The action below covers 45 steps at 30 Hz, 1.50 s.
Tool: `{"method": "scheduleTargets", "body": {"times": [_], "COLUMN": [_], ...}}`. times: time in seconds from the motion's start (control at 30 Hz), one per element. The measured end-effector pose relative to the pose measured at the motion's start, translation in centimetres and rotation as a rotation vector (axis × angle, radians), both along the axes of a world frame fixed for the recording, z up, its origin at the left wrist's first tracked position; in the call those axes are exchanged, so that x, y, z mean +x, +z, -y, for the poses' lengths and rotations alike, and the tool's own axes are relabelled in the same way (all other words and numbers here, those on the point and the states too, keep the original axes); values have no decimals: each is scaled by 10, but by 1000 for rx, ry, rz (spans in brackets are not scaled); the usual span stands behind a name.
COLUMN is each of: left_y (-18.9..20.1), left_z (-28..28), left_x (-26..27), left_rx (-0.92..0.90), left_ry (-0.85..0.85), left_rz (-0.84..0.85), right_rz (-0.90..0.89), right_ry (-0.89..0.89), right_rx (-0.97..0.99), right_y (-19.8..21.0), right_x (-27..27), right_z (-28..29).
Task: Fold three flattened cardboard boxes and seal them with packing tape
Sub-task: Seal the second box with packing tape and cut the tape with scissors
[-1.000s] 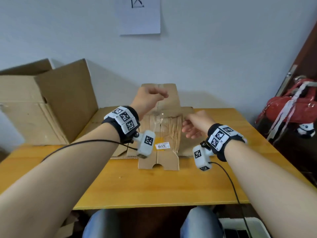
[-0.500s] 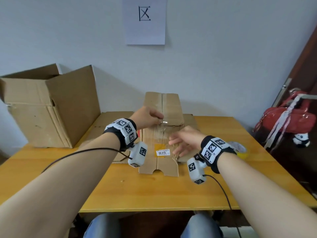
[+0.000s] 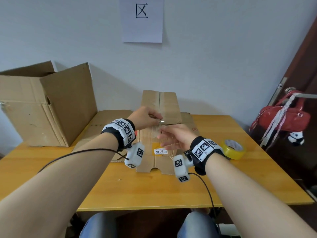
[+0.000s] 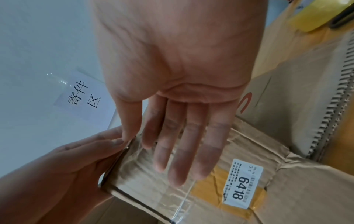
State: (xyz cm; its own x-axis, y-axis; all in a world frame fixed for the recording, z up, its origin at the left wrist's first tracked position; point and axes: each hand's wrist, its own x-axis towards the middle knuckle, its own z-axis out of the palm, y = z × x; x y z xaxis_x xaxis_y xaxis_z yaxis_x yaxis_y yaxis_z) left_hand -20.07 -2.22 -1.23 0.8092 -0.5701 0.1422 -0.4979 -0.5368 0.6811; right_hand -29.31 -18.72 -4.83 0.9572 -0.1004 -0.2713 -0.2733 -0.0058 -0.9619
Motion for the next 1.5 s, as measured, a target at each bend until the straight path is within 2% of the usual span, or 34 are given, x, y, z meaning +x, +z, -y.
{"method": "scheduleTargets", "body": {"times": [0.33,0.57,0.63,0.77,0.83,0.9,0.97,1.2,1.5], "left_y": [-6,-9,-9,-1,3,2,-3,-21,-21], "left_z": [-6,-9,-9,-12,-14,-16,-15,-1,-1], "left_x": [2,1,0,-7,-11,-17,-23,-28,-23], "left_rx": [-1,-29,-153,-433,-401,-212,-77,-171,-147], "left_ry": [-31,-33,39,365,346,247,220,226,241], "left_rz": [35,13,-4,122,37,-156,-326,-536,-431], "right_rz": [16,30,39,50,50,52,60,65,72], "right_ry": [-85,-78,-73,-72,-66,-66,-70,-52,-49], "right_rx": [-44,-107,-87,-40,-36,-39,-47,-74,-112], "right_y": [0,-5,-5,-1,0,-1,-1,-1,0], "right_x": [2,4,4,5,5,4,3,0,-1], "right_z": [-9,-8,-6,-4,-4,-4,-5,-5,-2]}}
